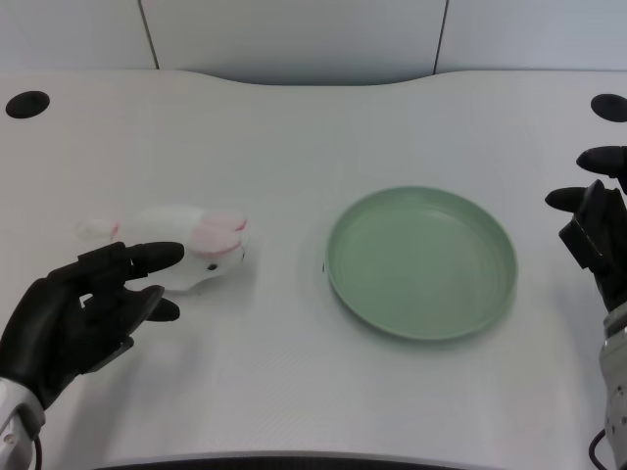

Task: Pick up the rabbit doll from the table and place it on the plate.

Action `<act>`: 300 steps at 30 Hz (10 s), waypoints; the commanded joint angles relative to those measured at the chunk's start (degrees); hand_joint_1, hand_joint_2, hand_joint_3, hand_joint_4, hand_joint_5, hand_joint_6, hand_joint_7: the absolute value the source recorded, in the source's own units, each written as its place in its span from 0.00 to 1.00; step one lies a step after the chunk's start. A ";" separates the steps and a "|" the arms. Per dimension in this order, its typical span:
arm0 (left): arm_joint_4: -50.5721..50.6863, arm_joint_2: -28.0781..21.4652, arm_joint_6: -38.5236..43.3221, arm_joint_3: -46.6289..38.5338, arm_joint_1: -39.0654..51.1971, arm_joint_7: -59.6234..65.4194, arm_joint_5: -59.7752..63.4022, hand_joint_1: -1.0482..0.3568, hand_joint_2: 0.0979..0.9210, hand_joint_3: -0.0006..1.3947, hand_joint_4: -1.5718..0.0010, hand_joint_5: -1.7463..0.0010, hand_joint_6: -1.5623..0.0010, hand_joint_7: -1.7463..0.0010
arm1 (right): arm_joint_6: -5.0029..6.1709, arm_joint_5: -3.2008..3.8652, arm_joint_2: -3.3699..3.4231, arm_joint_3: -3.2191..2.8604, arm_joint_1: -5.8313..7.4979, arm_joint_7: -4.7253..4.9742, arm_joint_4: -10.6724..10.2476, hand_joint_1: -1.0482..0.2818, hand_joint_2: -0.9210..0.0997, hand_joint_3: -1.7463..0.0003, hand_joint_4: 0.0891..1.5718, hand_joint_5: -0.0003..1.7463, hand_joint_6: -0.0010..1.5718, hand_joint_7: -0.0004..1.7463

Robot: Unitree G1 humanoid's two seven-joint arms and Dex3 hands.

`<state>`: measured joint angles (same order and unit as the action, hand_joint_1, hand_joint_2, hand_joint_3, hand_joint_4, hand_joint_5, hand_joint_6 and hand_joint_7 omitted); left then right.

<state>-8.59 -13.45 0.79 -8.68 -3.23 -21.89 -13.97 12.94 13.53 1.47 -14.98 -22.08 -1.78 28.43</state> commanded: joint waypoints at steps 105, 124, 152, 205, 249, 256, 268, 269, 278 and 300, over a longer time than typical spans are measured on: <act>-54.44 -9.20 11.72 38.46 -51.53 5.01 54.91 0.00 0.93 0.00 0.96 0.81 0.87 1.00 | -11.62 1.64 -4.08 0.95 2.51 -7.44 -7.53 0.77 0.10 0.40 0.13 1.00 0.00 1.00; -65.57 -4.17 9.34 49.18 -52.13 23.47 64.34 0.15 0.85 0.00 1.00 0.93 0.95 1.00 | -14.00 1.67 -3.73 1.72 4.19 -5.54 -11.62 0.77 0.05 0.42 0.09 1.00 0.00 1.00; -67.46 -1.44 10.67 45.03 -51.29 31.34 58.79 0.50 0.90 0.01 0.53 0.00 0.59 0.09 | -14.23 4.15 -3.65 0.76 4.66 -6.64 -11.73 0.76 0.01 0.43 0.08 1.00 0.00 1.00; -65.80 21.71 20.40 39.79 -62.54 27.13 50.45 0.45 0.54 0.68 0.50 0.00 0.59 0.00 | -10.11 2.55 -1.76 2.82 3.68 -8.42 -7.19 0.79 0.10 0.35 0.31 1.00 0.00 1.00; -64.58 15.71 16.35 38.52 -61.97 15.57 49.20 0.02 1.00 0.04 1.00 1.00 0.95 0.99 | -12.95 2.47 -1.23 3.02 4.36 -6.16 -10.32 0.80 0.01 0.41 0.14 1.00 0.00 1.00; -59.55 10.17 24.43 31.28 -57.85 16.08 41.90 0.07 1.00 0.06 0.91 0.94 0.88 0.96 | -13.09 2.30 -1.34 2.90 3.61 -6.03 -9.49 0.81 0.03 0.41 0.14 1.00 0.00 1.00; -40.92 4.21 29.49 14.17 -40.31 3.50 17.51 0.20 1.00 0.19 0.97 0.25 0.98 0.54 | -12.45 2.04 -1.36 2.60 2.09 -6.04 -7.30 0.81 0.04 0.40 0.14 1.00 0.00 1.00; -39.10 4.39 28.46 13.41 -38.79 2.78 16.07 0.21 1.00 0.19 0.96 0.24 0.98 0.53 | -12.44 2.10 -1.26 2.52 2.07 -6.02 -7.32 0.80 0.04 0.40 0.15 1.00 0.00 1.00; -33.09 4.55 24.05 12.56 -36.00 1.35 15.02 0.22 1.00 0.19 0.96 0.22 0.98 0.52 | -12.46 1.97 -1.09 2.29 2.00 -6.10 -7.31 0.80 0.05 0.39 0.15 1.00 0.00 1.00; -7.34 4.59 3.96 -0.91 -3.34 0.68 -2.56 0.23 1.00 0.30 0.54 0.00 0.71 0.20 | -9.52 0.74 -2.93 2.38 0.67 -7.39 -3.81 0.83 0.07 0.37 0.17 1.00 0.00 1.00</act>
<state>-16.68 -8.63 5.27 -8.93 -7.06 -21.80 -16.14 2.48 14.41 -0.79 -12.54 -20.75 -8.96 24.35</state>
